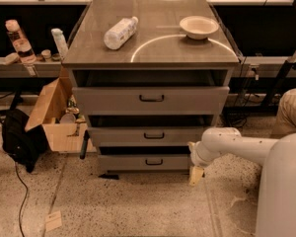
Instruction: Open bottom drawer
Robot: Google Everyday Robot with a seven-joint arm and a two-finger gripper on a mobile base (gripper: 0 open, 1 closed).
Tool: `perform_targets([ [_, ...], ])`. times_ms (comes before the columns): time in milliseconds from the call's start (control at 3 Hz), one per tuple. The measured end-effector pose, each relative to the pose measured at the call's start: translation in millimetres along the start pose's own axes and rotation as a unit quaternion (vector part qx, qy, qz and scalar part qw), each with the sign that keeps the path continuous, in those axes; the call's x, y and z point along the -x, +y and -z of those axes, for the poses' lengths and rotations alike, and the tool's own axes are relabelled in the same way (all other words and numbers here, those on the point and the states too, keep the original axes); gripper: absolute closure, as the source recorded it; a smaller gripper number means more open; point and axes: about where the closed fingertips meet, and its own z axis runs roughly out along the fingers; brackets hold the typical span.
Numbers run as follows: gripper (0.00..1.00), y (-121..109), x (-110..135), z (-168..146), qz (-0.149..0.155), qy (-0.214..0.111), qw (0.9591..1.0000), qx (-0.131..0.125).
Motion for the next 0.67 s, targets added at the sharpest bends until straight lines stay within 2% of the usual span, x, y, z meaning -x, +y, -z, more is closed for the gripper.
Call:
perform_targets([
  [667, 0.0, 4, -1, -14, 0.006, 0.001, 0.9999, -0.009],
])
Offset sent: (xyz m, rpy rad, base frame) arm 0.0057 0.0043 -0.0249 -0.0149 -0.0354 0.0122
